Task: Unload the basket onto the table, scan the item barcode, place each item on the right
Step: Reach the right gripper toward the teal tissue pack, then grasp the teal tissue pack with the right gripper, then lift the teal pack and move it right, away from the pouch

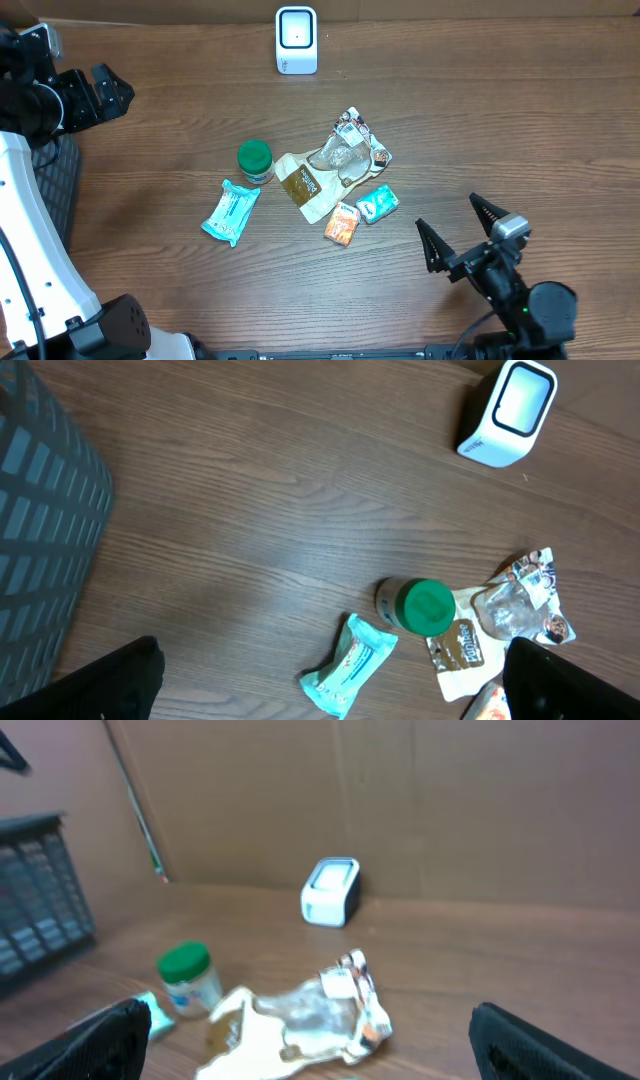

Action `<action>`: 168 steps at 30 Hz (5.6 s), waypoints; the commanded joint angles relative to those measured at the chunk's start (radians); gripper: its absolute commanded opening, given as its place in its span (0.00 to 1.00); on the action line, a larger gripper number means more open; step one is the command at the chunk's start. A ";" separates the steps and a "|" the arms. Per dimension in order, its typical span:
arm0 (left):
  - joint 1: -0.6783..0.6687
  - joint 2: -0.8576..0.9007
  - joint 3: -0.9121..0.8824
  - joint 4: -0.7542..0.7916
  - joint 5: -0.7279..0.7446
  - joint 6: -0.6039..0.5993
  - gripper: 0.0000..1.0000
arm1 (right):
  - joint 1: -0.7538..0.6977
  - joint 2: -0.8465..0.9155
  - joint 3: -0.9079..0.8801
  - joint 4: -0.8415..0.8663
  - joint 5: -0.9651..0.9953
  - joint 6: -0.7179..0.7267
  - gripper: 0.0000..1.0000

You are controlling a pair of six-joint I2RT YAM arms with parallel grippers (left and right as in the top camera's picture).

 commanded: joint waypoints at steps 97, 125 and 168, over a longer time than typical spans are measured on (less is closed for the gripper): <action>-0.003 -0.007 0.014 -0.001 0.015 0.019 1.00 | 0.253 1.562 0.591 -0.301 0.191 0.384 0.36; -0.003 -0.007 0.014 -0.001 0.015 0.019 1.00 | 0.205 1.571 0.893 -0.496 0.092 0.271 0.13; -0.003 -0.007 0.014 -0.002 0.016 0.019 0.99 | 0.004 1.479 0.997 -0.850 0.065 0.187 0.51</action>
